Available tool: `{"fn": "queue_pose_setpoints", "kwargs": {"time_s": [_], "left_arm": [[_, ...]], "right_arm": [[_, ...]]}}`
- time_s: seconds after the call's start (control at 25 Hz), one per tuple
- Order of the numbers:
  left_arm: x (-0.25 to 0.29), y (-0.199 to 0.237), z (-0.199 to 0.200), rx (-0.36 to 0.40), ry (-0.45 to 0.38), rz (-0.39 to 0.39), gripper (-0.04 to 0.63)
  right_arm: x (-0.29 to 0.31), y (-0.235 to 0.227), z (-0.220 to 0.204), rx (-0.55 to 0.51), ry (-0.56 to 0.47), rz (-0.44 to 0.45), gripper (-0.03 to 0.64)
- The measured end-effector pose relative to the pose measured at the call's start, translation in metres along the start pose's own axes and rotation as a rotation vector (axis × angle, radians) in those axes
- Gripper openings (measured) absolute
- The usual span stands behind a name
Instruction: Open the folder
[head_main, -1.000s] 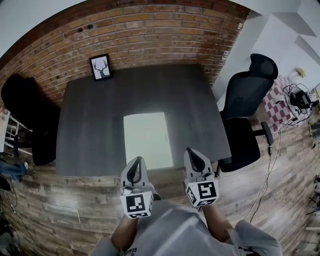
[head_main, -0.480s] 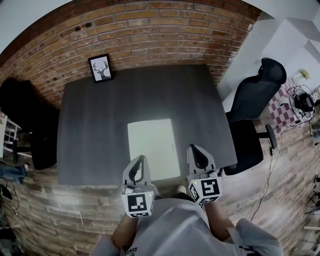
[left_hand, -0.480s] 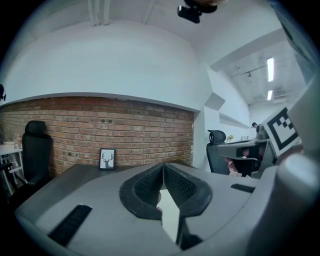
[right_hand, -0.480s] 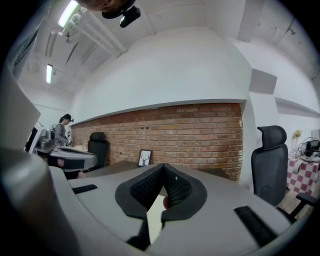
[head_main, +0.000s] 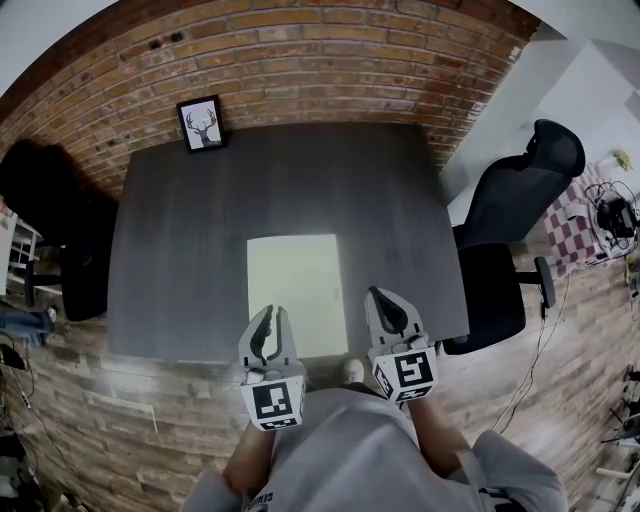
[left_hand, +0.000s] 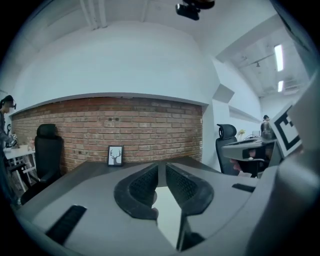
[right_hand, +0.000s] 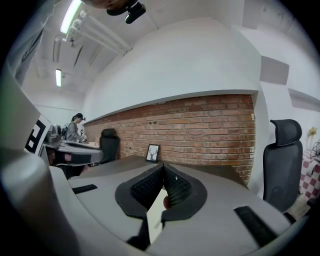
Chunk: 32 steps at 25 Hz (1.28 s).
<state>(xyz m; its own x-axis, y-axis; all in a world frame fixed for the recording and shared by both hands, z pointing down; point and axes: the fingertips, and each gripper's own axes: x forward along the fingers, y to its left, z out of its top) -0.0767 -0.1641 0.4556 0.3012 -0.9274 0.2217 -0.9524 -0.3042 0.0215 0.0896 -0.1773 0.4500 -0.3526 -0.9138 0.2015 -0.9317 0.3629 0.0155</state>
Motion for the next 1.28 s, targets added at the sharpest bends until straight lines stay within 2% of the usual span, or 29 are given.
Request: {"fn": "queue_pose_setpoints", "kwargs": {"time_s": [0.08, 0.12, 0.36, 0.56, 0.8, 1.04, 1.28], "left_arm": [[0.002, -0.005, -0.002, 0.007, 0.008, -0.019, 0.097], [0.003, -0.009, -0.003, 0.013, 0.012, -0.031, 0.112], [0.01, -0.024, -0.019, 0.085, 0.059, -0.077, 0.151], [0.019, -0.042, -0.045, 0.198, 0.135, -0.149, 0.16], [0.02, -0.058, -0.077, 0.324, 0.209, -0.205, 0.16], [0.022, -0.073, -0.115, 0.318, 0.328, -0.288, 0.16], [0.021, -0.087, -0.14, 0.394, 0.397, -0.349, 0.166]], "right_arm": [[0.001, 0.001, -0.003, 0.019, -0.001, 0.038, 0.001], [0.002, 0.002, -0.005, 0.028, 0.003, 0.053, 0.01], [0.009, 0.001, -0.041, 0.044, 0.093, 0.103, 0.069], [0.016, -0.004, -0.096, 0.06, 0.224, 0.123, 0.08], [0.013, -0.002, -0.147, 0.089, 0.319, 0.147, 0.082], [0.014, 0.008, -0.183, 0.102, 0.411, 0.201, 0.087], [0.016, 0.02, -0.206, 0.088, 0.469, 0.236, 0.095]]}}
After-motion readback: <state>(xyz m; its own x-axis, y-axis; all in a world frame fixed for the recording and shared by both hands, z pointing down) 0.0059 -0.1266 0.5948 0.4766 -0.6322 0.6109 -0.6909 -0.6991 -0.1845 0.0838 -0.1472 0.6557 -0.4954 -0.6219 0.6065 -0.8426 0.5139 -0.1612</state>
